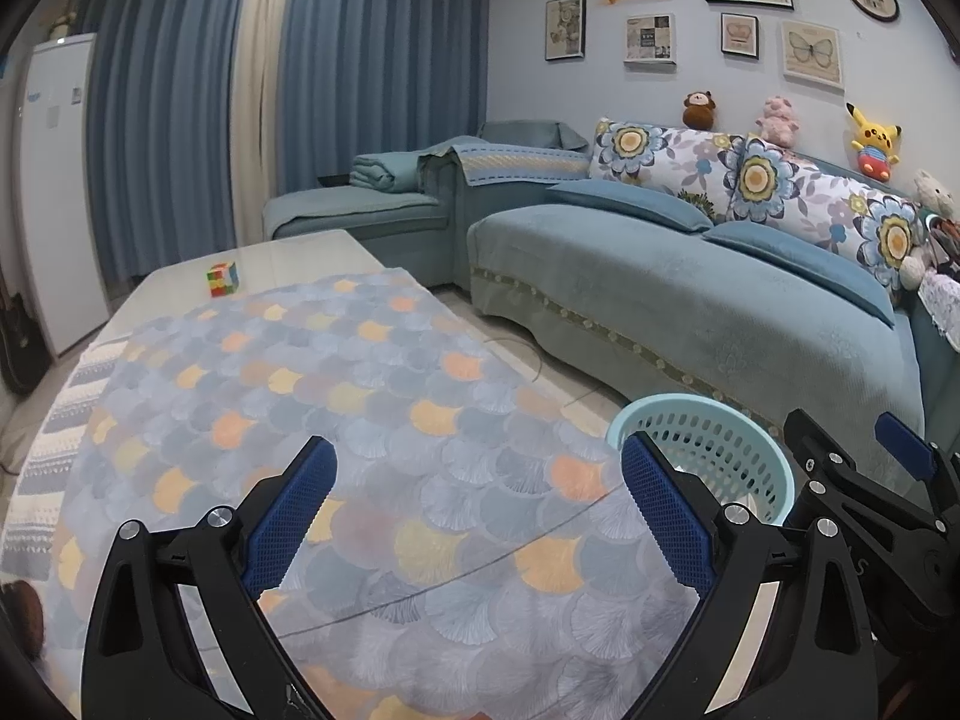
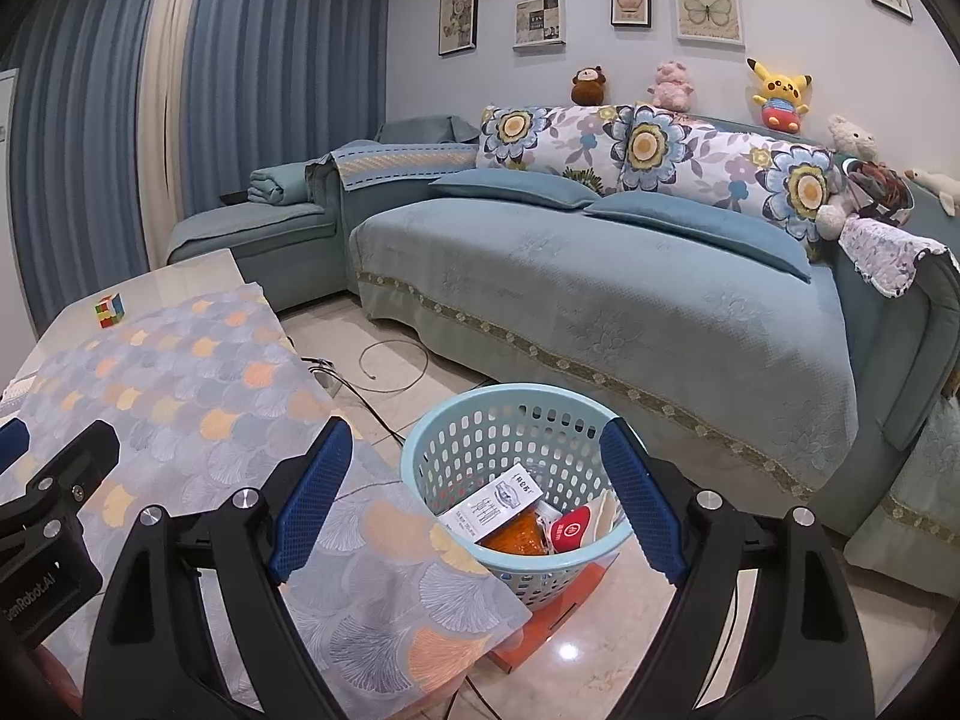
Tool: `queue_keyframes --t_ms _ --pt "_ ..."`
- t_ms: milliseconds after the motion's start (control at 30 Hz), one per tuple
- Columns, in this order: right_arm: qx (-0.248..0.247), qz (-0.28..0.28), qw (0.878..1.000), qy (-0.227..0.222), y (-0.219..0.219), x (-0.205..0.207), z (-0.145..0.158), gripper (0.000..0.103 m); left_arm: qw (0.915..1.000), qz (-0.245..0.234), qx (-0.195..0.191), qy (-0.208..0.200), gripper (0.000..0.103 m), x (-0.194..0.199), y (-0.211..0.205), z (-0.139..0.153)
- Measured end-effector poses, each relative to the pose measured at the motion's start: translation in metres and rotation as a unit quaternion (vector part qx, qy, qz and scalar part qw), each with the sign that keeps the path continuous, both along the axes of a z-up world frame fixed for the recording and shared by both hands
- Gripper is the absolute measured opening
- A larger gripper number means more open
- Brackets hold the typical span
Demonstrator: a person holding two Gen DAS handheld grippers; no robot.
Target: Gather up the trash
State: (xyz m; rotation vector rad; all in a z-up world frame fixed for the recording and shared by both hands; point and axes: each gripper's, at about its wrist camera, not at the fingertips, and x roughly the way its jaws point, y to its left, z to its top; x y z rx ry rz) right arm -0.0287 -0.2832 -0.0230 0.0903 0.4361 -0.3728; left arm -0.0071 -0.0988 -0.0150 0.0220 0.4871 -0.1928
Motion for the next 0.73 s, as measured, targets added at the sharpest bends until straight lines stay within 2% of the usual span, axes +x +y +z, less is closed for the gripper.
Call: queue_keyframes --t_ms 400,600,733 --pt "-0.002 -0.002 1.0 -0.002 0.001 -0.003 0.002 0.081 1.0 0.009 0.002 -0.002 0.096 0.002 0.004 0.001" --pt "-0.002 -0.002 1.0 -0.002 0.001 -0.003 0.002 0.081 0.9996 0.02 -0.011 0.018 0.096 0.012 0.014 0.0" --pt "0.002 -0.001 1.0 0.0 -0.001 -0.003 0.003 0.081 0.9993 0.031 -0.016 0.015 0.096 0.009 0.019 -0.001"
